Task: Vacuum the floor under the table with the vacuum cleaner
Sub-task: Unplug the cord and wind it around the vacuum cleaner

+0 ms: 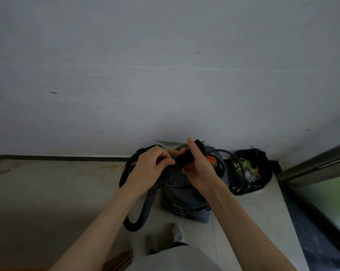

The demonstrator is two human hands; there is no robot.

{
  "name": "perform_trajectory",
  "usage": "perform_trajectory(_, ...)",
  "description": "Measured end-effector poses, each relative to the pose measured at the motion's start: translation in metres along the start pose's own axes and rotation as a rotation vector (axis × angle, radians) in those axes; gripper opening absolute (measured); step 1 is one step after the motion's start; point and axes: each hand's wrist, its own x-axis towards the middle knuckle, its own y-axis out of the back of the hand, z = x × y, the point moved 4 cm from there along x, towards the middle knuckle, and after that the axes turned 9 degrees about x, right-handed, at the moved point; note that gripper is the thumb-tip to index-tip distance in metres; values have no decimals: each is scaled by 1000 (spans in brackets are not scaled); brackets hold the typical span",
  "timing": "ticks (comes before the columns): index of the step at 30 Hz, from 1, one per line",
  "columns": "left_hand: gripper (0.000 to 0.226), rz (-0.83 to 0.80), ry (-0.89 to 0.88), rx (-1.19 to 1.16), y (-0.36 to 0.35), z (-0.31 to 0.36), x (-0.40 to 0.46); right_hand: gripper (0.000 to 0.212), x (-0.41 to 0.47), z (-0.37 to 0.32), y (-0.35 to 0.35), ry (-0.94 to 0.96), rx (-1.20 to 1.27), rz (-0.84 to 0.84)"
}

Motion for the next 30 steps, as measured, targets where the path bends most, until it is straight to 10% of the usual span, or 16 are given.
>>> perform_trajectory(10,46,-528,369,-449,-36,-24,-13,37,10,5,20,-118,58,-39)
perform_trajectory(20,53,-522,465,-493,-90,-39,42,27,48,-16,59,-121,208,117)
perform_trajectory(30,54,-674,1107,-1011,-233,-98,98,24,144,-21,172,308,-1159,465)
